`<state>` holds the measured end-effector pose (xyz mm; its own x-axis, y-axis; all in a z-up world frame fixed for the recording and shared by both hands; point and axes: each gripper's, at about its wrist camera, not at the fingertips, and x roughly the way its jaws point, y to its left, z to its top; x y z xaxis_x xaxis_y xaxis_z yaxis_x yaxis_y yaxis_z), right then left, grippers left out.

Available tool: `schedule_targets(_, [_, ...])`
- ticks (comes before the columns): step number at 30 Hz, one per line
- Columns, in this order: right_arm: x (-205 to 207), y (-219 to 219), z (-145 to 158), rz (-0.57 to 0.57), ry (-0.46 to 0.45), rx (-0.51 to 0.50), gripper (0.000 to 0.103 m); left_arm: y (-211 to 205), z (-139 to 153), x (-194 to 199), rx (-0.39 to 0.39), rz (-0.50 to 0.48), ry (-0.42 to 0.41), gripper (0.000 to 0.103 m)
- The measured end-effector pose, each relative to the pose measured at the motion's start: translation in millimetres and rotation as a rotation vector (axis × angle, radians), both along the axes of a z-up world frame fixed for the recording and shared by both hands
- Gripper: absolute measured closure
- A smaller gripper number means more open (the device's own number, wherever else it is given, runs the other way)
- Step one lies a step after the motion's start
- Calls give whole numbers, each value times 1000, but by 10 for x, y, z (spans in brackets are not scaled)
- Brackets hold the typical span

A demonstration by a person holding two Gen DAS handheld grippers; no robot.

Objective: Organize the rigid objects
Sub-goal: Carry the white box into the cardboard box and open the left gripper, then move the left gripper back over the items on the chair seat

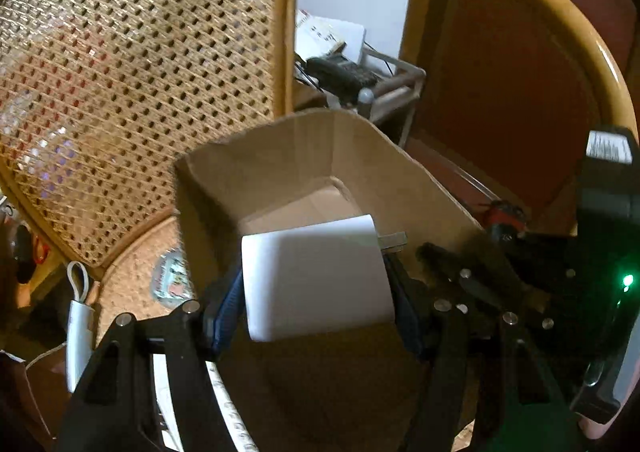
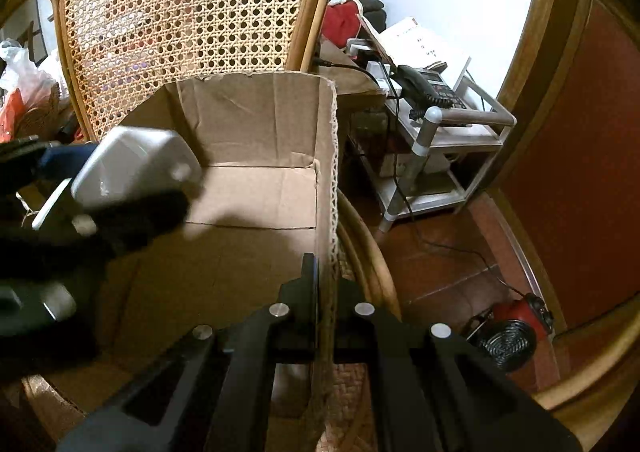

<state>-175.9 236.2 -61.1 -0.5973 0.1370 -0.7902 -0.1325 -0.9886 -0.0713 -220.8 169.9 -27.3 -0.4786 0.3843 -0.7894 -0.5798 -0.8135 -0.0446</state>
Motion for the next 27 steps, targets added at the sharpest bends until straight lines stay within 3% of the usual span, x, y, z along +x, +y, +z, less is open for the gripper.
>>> schedule_targets(7, [-1,0,-15,-1,-5,-3,97,58,-118,-83,-19,6,-5,39])
schedule_targets(12, [13,10,-18,-2,-4,-7,97,3,-14,15,-6,13,29,39])
schedule_targets(27, [29,38,-29,-5,-8,-13,97,-81,24,-12,9,27,31,38])
